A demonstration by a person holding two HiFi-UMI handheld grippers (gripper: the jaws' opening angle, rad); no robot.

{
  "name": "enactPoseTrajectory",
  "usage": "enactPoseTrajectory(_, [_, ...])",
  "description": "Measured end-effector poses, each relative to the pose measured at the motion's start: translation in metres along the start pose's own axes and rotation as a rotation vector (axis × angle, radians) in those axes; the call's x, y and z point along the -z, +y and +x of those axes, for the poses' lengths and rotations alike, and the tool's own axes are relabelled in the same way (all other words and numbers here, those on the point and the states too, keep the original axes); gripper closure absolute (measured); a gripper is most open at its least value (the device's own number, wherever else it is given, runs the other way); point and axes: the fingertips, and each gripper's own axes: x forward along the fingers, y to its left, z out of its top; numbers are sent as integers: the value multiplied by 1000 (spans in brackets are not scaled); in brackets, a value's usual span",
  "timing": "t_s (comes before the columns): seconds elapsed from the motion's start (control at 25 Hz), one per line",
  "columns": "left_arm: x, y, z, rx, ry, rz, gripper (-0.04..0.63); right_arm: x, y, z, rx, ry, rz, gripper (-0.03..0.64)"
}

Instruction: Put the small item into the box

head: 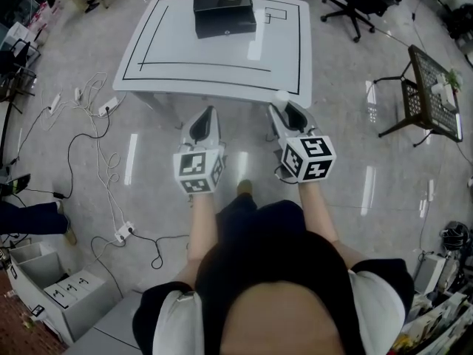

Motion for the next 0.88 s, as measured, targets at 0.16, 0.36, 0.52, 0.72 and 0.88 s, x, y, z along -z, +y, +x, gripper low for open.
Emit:
enactPoseTrajectory(0.16, [0,8,4,13,-1,2,584,2,4,6,9,-1,3,477])
enactPoseTrajectory(0.36, [1,16,9,28,0,5,584,2,7,14,21,-5,11,477])
enactPoseTrajectory(0.52, [4,20,11,36,9,8,584,5,8,18,27,-3,21,477])
enactPoseTrajectory(0.72, [9,24,11,41,19,7,584,10,11,23,25,5,37,477])
enactPoseTrajectory(0.88, [12,24,10,47,31,6,584,13,12,22,27,11,48,477])
